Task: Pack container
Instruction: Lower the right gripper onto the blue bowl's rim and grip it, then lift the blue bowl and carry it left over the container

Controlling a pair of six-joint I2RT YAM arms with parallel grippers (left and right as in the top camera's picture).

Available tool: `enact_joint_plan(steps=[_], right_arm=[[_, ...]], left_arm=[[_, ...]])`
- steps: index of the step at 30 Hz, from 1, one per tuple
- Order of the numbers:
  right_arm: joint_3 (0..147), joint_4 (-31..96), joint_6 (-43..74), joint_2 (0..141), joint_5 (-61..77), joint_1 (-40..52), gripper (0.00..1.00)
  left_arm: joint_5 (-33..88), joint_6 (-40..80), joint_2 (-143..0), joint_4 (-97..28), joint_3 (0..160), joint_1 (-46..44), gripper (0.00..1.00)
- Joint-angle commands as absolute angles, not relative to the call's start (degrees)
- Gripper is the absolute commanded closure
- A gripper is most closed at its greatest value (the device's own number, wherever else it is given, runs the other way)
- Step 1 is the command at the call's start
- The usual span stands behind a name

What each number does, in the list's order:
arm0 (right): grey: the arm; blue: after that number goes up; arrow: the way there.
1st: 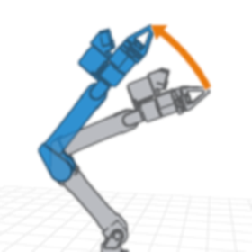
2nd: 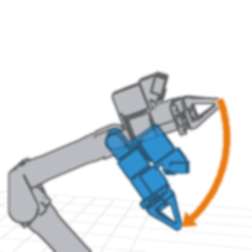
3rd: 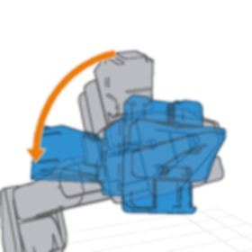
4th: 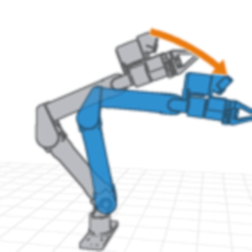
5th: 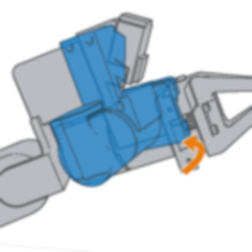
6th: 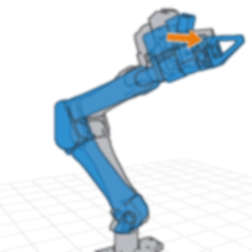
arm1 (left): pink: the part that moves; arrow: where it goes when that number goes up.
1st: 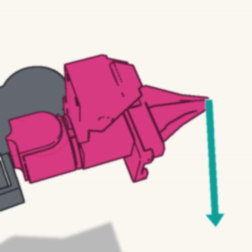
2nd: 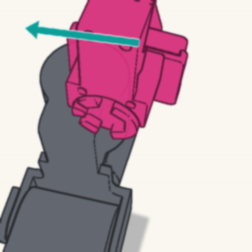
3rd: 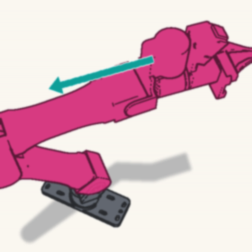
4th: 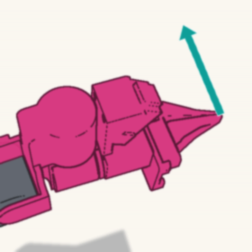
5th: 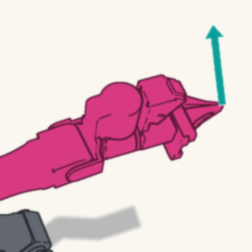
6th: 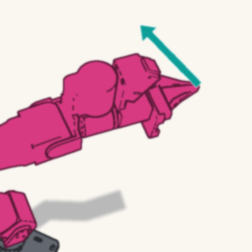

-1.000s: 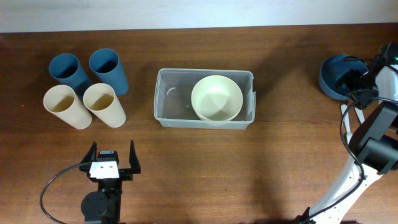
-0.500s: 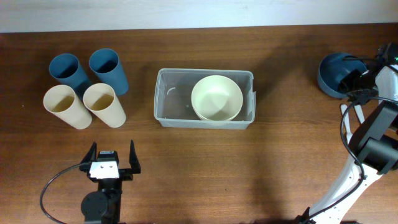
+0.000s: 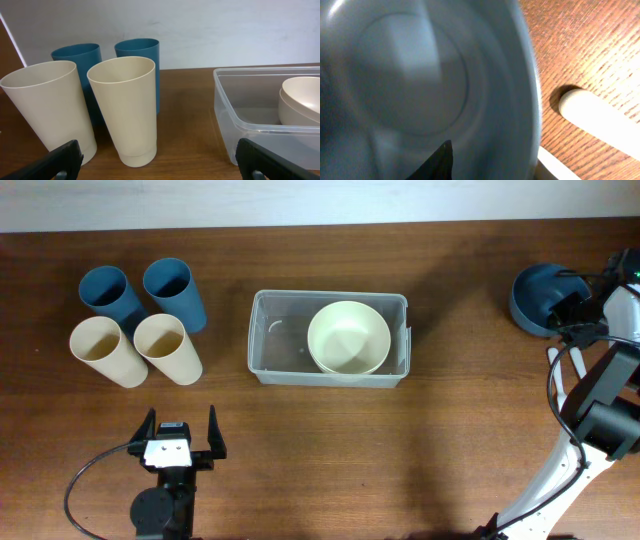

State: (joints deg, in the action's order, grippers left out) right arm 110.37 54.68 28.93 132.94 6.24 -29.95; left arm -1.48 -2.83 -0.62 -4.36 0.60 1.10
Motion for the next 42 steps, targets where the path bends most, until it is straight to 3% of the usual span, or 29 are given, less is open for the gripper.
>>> enact_joint_plan(steps=[1,11,15,28,35,42], right_arm=[[109.8,54.0,32.5,133.7,5.1,-29.6,0.67],[109.8,53.6,33.6,133.7,5.1,-29.6,0.82],[109.8,54.2,33.5,133.6,5.1,-29.6,0.96],[114.0,59.9,33.3,125.9,6.0,-29.6,0.96],[123.6,70.4,30.2,115.2,22.3,-29.5,0.96],[128.3,79.9,23.0,102.4,23.5,-24.3,0.96]], left_arm=[[-1.2,-3.3,-0.3,-4.7,0.5,1.3,0.0],[-1.2,-3.3,-0.3,-4.7,0.5,1.3,0.0],[-1.2,-3.3,-0.3,-4.7,0.5,1.3,0.0],[-1.2,-3.3,-0.3,-4.7,0.5,1.3,0.0],[-1.2,-3.3,-0.3,-4.7,0.5,1.3,0.0],[-1.2,-3.3,-0.3,-4.7,0.5,1.3,0.0]])
